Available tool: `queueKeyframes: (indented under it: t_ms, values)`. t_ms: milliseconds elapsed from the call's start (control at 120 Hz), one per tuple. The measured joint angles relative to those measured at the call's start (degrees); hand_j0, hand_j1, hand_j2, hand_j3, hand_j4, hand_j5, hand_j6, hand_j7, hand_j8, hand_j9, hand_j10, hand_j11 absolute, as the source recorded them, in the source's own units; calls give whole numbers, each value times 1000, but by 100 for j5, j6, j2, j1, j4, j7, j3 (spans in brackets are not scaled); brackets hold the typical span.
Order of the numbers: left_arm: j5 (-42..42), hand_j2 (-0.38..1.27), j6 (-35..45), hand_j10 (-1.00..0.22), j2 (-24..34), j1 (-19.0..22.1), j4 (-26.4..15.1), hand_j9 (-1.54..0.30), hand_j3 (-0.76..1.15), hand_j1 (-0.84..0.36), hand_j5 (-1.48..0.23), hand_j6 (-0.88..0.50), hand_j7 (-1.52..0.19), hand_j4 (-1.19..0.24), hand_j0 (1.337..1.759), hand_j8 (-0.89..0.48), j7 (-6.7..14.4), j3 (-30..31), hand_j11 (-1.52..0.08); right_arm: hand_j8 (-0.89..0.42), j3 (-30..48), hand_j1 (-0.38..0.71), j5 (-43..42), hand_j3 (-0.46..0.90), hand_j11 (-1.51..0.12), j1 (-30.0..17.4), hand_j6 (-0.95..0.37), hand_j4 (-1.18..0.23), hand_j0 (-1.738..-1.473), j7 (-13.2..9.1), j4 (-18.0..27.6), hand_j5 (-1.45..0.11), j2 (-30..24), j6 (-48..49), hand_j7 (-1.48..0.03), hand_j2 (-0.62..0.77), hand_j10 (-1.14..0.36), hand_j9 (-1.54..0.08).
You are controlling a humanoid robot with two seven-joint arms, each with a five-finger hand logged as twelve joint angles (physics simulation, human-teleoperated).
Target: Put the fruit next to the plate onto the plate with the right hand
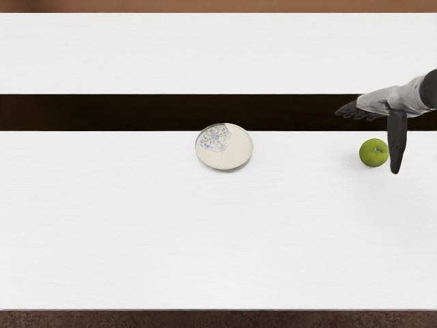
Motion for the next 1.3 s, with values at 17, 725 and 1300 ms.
queueKeyframes:
  t_ms: [17, 725, 1300]
  values:
    - [0, 0, 0, 0, 0, 0, 0, 0, 0, 349, 0, 0, 0, 0, 1658, 0, 0, 0, 0, -23, -3, -328, -68, 0, -24, -17, -24, -22, -1658, -9, 28, -24, -2, -96, -24, -4, -21, -24]
    - [0, 0, 0, 0, 0, 0, 0, 0, 0, 349, 0, 0, 0, 0, 1658, 0, 0, 0, 0, -26, -23, -326, -1278, 0, -27, -1519, -28, -26, -1658, -66, -388, -28, 627, -2747, -27, -3, -25, -27]
    - [0, 0, 0, 0, 0, 0, 0, 0, 0, 349, 0, 0, 0, 0, 1658, 0, -2, -1, 0, -267, -28, -39, -1889, 0, -340, -1983, -269, -266, -1658, -68, -536, -340, 786, -3379, -339, -49, -265, -340]
